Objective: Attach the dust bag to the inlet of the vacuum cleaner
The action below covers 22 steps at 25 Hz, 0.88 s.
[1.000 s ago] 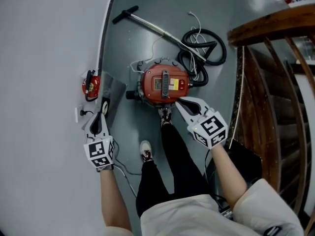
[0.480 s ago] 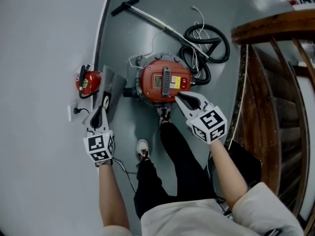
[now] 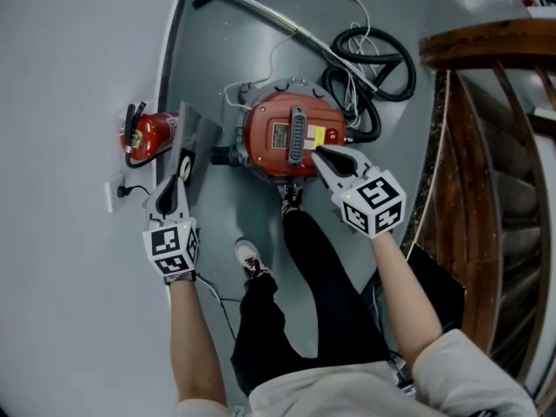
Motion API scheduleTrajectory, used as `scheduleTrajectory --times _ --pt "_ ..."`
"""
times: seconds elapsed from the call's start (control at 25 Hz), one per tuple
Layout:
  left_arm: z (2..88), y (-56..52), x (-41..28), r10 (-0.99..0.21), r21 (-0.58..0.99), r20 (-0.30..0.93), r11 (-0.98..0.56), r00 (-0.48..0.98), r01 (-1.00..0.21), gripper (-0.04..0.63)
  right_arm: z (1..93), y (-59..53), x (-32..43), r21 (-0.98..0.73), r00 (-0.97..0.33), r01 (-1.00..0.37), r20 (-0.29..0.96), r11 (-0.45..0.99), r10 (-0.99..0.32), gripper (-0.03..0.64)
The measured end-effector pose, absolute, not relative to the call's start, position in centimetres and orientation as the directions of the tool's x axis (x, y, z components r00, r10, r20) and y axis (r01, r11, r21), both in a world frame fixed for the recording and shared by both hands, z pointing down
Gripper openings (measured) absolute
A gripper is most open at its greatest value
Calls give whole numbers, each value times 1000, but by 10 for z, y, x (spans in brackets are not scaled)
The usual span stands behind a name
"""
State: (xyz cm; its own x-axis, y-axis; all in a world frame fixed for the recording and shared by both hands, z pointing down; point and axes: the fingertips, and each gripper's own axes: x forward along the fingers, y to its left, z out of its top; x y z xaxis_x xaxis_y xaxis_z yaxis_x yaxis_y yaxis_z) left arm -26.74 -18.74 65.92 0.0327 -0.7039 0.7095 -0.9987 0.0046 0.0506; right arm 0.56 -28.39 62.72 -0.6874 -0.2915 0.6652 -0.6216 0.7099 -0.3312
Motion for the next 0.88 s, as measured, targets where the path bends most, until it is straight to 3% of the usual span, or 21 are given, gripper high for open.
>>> scheduleTrajectory --times 0.48,0.88 --pt "704 -190 -261 -681 101 730 27 55 -995 17 667 -291 2 -402 -706 -628 655 666 -270 94" --pt "731 -189 -250 -664 132 743 23 84 -991 17 704 -295 1 -549 -736 -651 626 524 -257 137"
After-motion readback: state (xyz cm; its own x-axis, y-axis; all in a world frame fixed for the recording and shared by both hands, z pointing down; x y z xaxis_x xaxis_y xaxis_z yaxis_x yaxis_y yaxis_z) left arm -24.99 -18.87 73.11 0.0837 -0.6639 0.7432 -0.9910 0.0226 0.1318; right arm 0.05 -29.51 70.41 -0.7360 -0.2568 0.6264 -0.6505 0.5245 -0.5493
